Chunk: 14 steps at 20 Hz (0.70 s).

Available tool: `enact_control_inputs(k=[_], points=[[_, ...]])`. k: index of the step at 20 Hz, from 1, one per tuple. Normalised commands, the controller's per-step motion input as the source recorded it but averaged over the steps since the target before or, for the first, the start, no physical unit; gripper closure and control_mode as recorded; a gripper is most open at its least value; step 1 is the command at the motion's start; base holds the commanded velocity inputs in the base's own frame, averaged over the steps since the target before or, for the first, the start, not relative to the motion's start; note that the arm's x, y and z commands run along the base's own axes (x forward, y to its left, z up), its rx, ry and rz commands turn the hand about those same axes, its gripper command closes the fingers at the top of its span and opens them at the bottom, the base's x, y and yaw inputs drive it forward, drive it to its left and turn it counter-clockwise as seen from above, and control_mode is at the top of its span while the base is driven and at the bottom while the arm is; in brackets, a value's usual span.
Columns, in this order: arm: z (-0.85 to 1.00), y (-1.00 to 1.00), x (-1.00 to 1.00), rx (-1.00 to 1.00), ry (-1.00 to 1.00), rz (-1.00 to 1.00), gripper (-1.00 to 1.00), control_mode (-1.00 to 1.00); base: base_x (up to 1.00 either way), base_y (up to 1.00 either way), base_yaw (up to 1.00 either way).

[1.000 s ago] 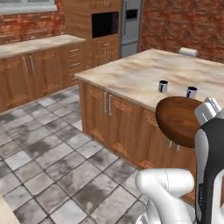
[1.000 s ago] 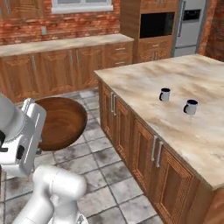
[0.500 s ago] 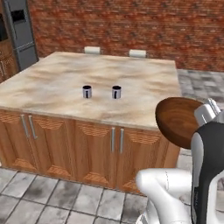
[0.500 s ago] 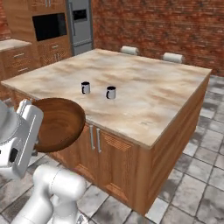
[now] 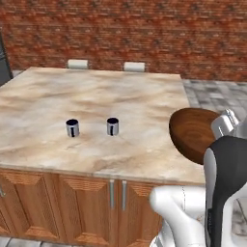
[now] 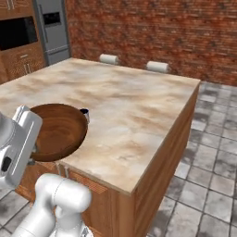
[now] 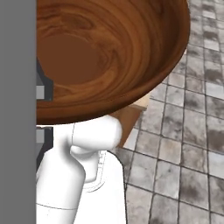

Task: Clear the mugs and bowl far away from the sink.

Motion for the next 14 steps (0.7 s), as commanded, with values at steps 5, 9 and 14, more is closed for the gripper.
enact_control_inputs(k=[5, 9, 14], points=[[0.0, 0.0, 0.0, 0.0, 0.0, 0.0, 1.0, 1.0, 1.0, -0.34, -0.05], [0.0, 0.0, 0.0, 0.0, 0.0, 0.0, 1.0, 1.0, 1.0, -0.08, -0.27], [0.0, 0.0, 0.0, 0.0, 0.0, 0.0, 1.0, 1.0, 0.86, -0.03, -0.48]])
